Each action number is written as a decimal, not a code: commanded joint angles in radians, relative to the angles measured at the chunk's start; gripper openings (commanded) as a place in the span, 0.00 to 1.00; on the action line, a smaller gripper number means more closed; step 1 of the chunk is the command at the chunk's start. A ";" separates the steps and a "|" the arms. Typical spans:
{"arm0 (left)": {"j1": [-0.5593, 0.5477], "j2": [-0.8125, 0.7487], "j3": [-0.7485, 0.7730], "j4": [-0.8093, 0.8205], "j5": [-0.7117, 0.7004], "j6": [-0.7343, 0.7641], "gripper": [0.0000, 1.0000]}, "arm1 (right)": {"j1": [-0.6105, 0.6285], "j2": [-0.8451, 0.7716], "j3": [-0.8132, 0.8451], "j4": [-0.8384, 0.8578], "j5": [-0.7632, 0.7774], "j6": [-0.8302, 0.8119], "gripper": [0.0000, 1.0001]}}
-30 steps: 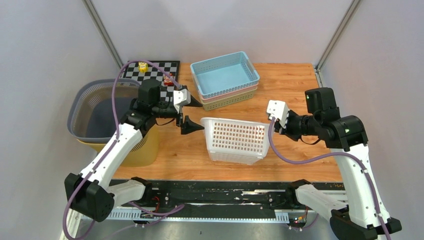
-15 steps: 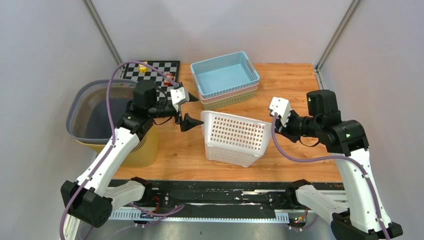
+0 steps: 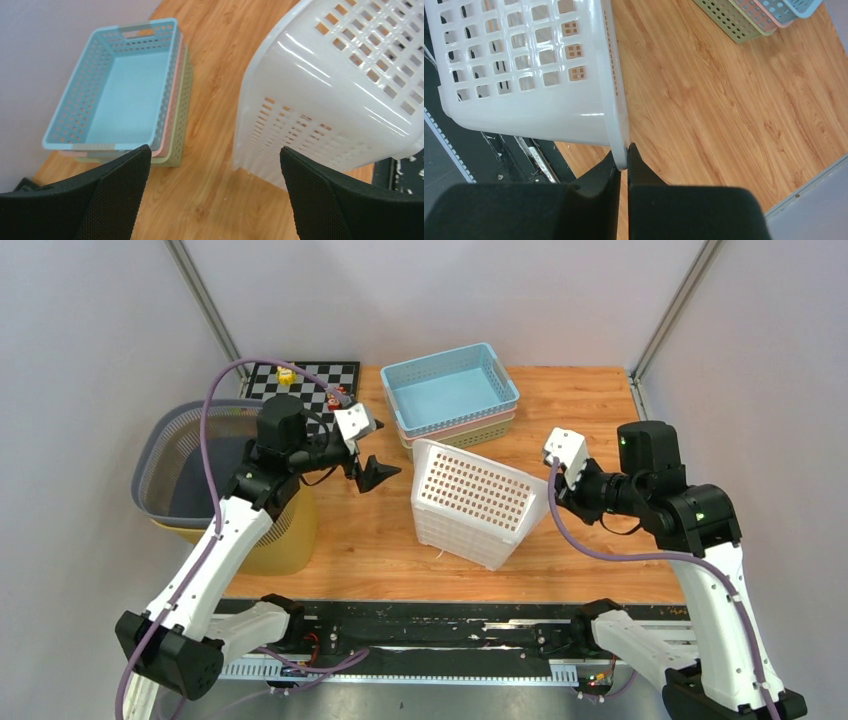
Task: Turn the large container upside down
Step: Turn the container upside down at the center of the board.
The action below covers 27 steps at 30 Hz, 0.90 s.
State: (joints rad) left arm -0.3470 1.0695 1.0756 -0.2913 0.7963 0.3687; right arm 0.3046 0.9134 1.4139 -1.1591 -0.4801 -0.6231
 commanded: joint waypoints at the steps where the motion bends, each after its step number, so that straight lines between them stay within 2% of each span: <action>1: 0.009 -0.019 0.044 -0.040 -0.148 0.034 1.00 | -0.007 -0.025 -0.002 0.060 -0.002 0.075 0.03; 11: 0.009 -0.035 0.073 -0.126 -0.164 0.110 1.00 | -0.007 -0.001 0.003 0.086 0.015 0.179 0.02; 27: 0.009 -0.110 0.070 -0.432 -0.127 0.368 1.00 | -0.036 0.016 -0.018 0.160 0.071 0.324 0.02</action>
State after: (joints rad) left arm -0.3435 0.9985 1.1336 -0.5995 0.6434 0.6353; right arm 0.3004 0.9298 1.3991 -1.0687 -0.4152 -0.3744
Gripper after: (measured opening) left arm 0.997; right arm 0.057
